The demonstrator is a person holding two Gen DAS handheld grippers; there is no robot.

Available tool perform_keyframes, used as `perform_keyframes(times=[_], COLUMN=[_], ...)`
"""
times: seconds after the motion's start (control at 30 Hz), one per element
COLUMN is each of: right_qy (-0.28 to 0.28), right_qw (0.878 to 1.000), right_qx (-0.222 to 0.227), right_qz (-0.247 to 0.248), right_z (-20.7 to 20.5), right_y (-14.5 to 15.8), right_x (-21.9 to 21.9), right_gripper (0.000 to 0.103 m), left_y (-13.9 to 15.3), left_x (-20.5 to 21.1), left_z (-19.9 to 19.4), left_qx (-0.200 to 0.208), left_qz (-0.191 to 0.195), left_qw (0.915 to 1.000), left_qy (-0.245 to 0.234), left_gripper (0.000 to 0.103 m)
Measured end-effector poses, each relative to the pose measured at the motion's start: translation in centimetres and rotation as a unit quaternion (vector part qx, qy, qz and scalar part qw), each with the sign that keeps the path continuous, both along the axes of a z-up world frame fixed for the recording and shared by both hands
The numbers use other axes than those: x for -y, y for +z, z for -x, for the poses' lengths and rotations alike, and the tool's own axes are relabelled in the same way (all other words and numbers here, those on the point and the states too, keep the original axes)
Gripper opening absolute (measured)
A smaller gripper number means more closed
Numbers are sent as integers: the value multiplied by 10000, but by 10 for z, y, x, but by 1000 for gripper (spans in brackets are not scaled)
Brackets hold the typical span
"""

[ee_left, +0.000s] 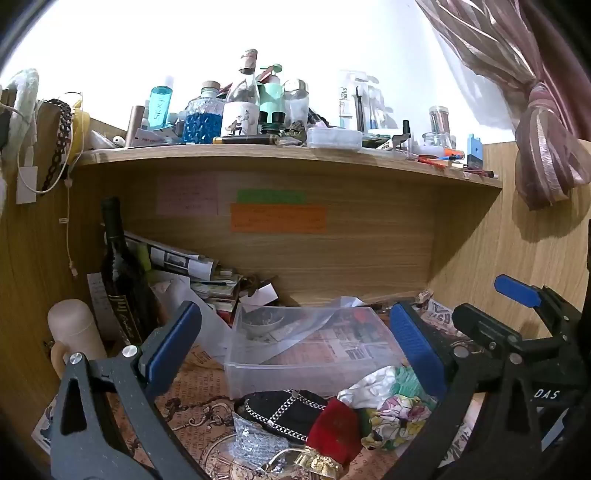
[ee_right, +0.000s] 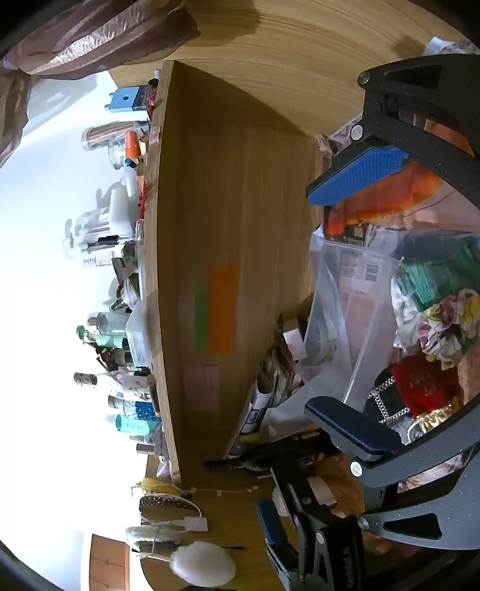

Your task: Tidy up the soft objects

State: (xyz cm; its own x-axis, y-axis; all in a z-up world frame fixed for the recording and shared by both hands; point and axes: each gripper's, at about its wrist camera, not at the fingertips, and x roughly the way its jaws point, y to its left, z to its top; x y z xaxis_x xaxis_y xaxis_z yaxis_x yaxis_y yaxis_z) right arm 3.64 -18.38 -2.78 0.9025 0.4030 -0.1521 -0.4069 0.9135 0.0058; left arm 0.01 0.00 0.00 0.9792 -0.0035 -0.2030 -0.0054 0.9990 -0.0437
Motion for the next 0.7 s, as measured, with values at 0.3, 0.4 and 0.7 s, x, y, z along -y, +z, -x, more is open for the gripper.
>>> perform_keyframes(times=[0.3,0.4,0.7], right_qy=[6,6,19], right_qw=[10000,10000,10000], right_qx=[-77,-65,-78], right_qz=[-19,-20,-25], right_z=[0,1,0], right_y=[0,0,2], right_x=[0,1,-1], right_gripper=[103,103,103], left_y=[1,-1,-3], left_x=[3,2,1], left_z=[-1,-4,-2], left_qx=[3,-6,6], left_qz=[-13,3,-57], left_qw=[10000,10000,10000], left_qy=[48,21,-31], left_gripper=[103,103,103])
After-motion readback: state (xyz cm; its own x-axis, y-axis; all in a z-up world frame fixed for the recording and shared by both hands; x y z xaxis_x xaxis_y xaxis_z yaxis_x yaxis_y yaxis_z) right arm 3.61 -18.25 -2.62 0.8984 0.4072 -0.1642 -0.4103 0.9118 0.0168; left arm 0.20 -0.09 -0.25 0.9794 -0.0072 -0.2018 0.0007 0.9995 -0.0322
